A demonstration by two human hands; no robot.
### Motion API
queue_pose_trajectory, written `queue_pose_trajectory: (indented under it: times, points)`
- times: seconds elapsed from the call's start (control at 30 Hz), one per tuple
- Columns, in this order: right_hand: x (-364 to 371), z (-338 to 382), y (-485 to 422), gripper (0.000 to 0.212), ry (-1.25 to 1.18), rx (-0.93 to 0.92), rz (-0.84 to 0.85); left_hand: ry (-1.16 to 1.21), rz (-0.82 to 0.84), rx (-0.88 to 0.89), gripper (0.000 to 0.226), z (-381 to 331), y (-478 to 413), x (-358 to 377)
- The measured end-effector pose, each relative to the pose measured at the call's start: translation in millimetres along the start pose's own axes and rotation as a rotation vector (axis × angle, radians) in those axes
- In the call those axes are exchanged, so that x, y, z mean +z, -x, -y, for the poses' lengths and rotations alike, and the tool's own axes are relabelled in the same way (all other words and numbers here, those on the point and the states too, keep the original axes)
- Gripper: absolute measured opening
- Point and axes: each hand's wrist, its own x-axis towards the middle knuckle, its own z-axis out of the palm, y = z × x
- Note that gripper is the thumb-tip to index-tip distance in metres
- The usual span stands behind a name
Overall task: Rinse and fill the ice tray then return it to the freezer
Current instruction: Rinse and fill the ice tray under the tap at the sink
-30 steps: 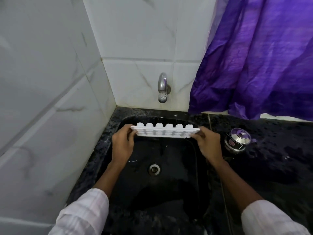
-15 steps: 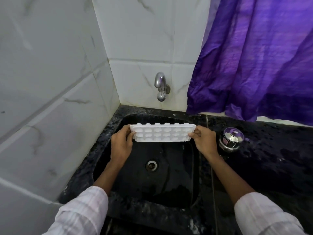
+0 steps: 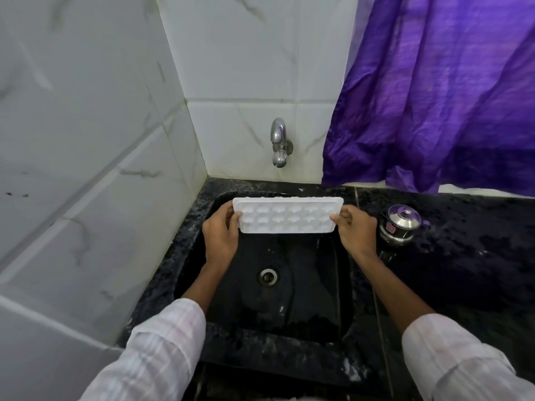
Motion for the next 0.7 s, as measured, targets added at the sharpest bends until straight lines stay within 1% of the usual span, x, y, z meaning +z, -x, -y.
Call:
queue_pose_trajectory:
  times: [0.03,0.07,0.17,0.27,0.37,0.47,0.53,0.57,0.63,0.7]
  points:
    - [1.0,-0.4,0.3,0.007,-0.024,0.003,-0.043,0.016,0.009,0.025,0.025,0.1,-1.1,-0.6]
    - [2.3,0.4,0.2,0.008,-0.035,0.016,-0.045,0.023,0.021,0.047,0.025,1.4,-3.0,-1.7]
    - [7.9,-5.1,6.1,0.016,0.05,0.078,0.06,0.017,0.059,0.035,0.024,14.3,-5.3,-1.6]
    - [11.3,-7.1,11.1,0.015,0.009,0.052,-0.029,0.013,0.059,0.041,0.022,18.6,-2.6,-2.1]
    - [16.6,-9.3,18.4,0.015,0.105,0.089,0.015,-0.008,0.137,0.019,0.019,25.1,-0.8,0.0]
    - [18.2,-6.4,20.0,0.012,0.066,0.092,-0.056,0.001,0.152,0.005,0.017,27.5,-0.1,-1.5]
    - [19.8,-3.2,21.9,0.013,0.109,0.132,-0.019,-0.014,0.187,0.018,0.015,28.3,-0.5,-2.3]
    - [20.4,-2.3,23.4,0.015,0.13,0.135,-0.006,-0.015,0.191,0.019,0.015,29.6,-0.6,-2.5]
    - [21.8,-1.2,24.6,0.016,0.091,0.094,-0.055,0.008,0.155,0.013,0.014,31.3,-1.9,-4.0]
    - [23.4,1.8,25.2,0.01,0.068,0.089,-0.06,0.017,0.145,0.006,0.013,32.2,-4.6,-5.2]
